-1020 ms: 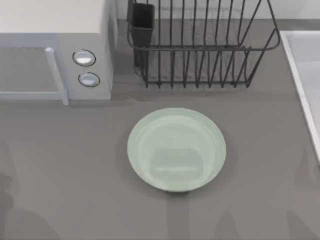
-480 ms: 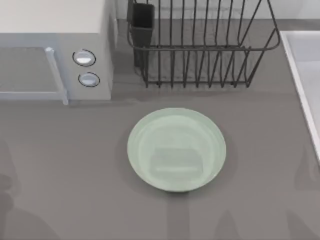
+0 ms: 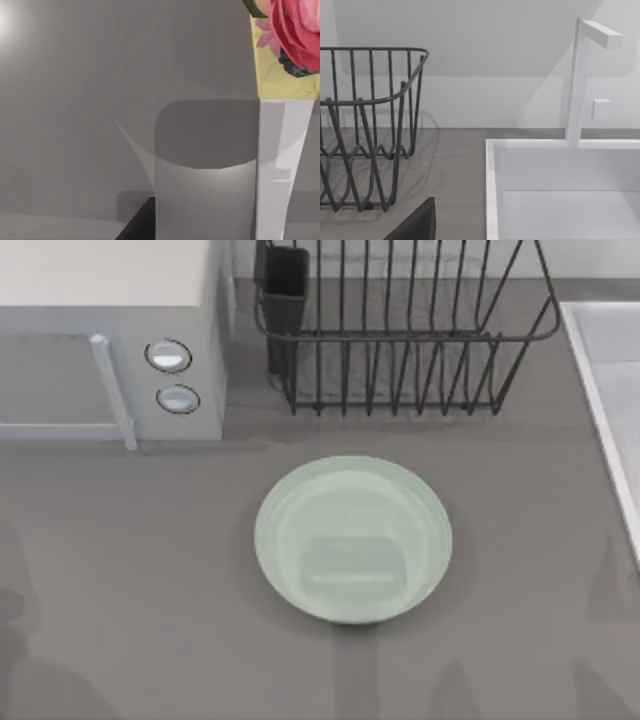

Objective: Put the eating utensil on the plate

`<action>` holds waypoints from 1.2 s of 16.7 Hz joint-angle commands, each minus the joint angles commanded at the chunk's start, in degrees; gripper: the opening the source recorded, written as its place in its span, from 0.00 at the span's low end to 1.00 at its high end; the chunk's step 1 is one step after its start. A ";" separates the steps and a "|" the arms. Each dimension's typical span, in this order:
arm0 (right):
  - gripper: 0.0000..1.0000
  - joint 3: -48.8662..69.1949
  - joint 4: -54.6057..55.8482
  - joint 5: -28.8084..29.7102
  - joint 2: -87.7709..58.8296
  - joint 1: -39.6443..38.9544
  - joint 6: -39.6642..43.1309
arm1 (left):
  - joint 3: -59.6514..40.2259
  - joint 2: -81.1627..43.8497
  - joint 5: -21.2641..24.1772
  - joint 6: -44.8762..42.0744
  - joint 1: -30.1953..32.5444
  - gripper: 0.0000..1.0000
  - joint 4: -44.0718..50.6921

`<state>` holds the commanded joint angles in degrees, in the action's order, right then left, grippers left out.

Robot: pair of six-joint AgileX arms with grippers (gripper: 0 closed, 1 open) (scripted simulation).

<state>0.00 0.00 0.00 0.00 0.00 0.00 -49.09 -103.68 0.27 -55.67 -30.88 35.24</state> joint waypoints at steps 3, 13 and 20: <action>1.00 0.00 0.00 0.00 0.00 0.00 0.00 | 0.00 0.00 0.00 0.00 0.00 0.00 0.00; 1.00 0.00 0.00 0.00 0.00 0.00 0.00 | -3.40 4.65 1.19 0.99 0.03 0.00 6.65; 1.00 0.00 0.00 0.00 0.00 0.00 0.00 | -14.05 11.22 1.17 1.29 0.13 0.00 25.63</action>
<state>0.00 0.00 0.00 0.00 0.00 0.00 -63.14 -92.46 1.44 -54.38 -30.75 60.86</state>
